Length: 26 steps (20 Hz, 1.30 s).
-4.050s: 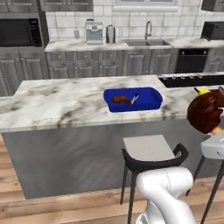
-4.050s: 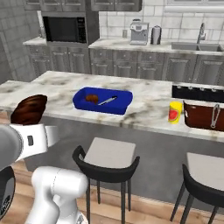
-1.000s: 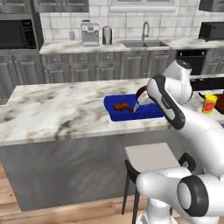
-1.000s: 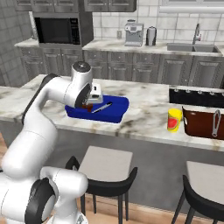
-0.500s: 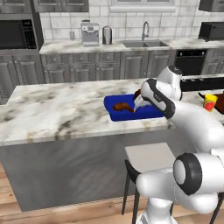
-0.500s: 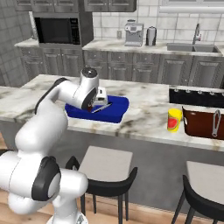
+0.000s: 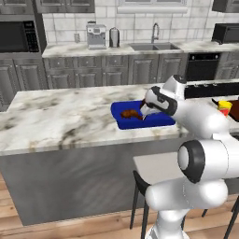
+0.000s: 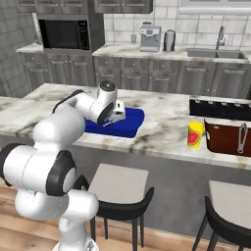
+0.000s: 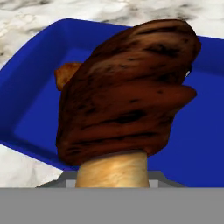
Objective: Gather the lemon and lime from the fridge and place them on a tray on the dining counter. Then gather the steak and chicken drumstick from the fridge and place them on the other tray.
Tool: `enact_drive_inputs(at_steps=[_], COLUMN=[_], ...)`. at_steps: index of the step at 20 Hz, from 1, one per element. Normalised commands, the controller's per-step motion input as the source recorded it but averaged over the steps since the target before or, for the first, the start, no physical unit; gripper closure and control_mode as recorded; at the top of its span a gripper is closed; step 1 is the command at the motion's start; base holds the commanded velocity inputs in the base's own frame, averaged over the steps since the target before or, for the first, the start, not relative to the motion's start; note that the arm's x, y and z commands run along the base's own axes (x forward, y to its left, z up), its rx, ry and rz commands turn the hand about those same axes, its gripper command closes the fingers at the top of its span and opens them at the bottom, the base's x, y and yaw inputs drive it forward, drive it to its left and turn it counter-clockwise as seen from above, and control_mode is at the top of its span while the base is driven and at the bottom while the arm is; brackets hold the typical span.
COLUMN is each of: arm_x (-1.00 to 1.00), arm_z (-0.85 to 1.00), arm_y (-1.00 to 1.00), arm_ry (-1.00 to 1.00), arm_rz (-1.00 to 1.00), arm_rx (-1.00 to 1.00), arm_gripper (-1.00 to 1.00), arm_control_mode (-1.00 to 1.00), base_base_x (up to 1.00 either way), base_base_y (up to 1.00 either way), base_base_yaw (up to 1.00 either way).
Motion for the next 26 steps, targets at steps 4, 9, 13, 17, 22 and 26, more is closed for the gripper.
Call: enact_drive_inputs(at_steps=[4, 9, 13, 17, 22, 26], arm_x=[0.4, 0.28, 0.28, 0.29, 0.27, 0.16], arm_z=[-0.26, -0.2, -0.23, -0.24, -0.25, -0.27], arm_y=[-0.04, 0.0, 0.0, 0.0, 0.0, 0.0], arm_ry=[0.04, 0.05, 0.06, 0.06, 0.05, 0.04], arm_rz=[0.0, 0.0, 0.0, 0.0, 0.01, 0.02], arm_rx=[0.0, 0.0, 0.0, 0.0, 0.0, 0.0], arm_gripper=[1.0, 1.0, 1.0, 1.0, 1.0, 1.0], arm_control_mode=[-1.0, -1.0, -1.0, -1.0, -1.0, -1.0], base_base_x=[0.0, 0.0, 0.0, 0.0, 0.0, 0.0], base_base_y=[0.0, 0.0, 0.0, 0.0, 0.0, 0.0], base_base_yaw=[0.0, 0.0, 0.0, 0.0, 0.0, 0.0])
